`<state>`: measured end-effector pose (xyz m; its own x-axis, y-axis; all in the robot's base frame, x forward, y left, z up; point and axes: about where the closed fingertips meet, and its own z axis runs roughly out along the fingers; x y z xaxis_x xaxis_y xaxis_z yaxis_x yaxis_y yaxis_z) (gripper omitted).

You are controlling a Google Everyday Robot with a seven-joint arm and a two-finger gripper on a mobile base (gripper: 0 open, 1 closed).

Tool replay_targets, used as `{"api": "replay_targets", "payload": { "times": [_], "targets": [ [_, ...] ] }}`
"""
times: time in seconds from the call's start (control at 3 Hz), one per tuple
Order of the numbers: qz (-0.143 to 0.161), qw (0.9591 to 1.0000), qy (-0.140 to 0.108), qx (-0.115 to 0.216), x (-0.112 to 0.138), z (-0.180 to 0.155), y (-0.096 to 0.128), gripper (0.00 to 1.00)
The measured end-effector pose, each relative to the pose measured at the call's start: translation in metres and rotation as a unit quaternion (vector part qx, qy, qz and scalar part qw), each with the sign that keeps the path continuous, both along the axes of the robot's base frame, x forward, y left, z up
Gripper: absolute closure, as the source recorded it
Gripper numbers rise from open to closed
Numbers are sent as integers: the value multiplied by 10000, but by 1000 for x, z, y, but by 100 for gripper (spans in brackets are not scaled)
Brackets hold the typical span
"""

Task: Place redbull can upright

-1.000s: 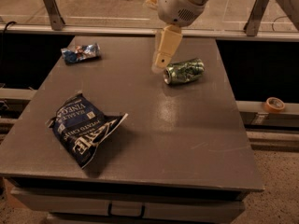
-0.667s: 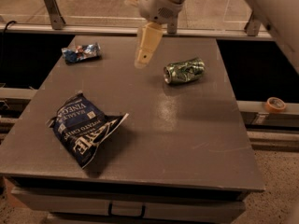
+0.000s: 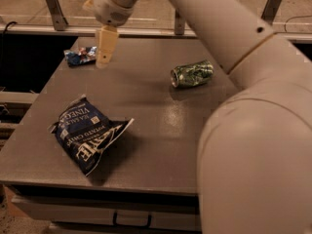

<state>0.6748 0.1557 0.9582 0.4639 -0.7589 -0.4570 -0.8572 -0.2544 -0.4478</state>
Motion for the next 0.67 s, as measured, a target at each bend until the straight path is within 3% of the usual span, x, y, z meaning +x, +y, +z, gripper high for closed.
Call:
{"api": "replay_targets", "payload": {
  "times": [0.33, 0.67],
  "targets": [
    [31, 9999, 131, -38, 24, -23, 49, 0],
    [-196, 9992, 246, -246, 49, -49, 81, 0]
  ]
}}
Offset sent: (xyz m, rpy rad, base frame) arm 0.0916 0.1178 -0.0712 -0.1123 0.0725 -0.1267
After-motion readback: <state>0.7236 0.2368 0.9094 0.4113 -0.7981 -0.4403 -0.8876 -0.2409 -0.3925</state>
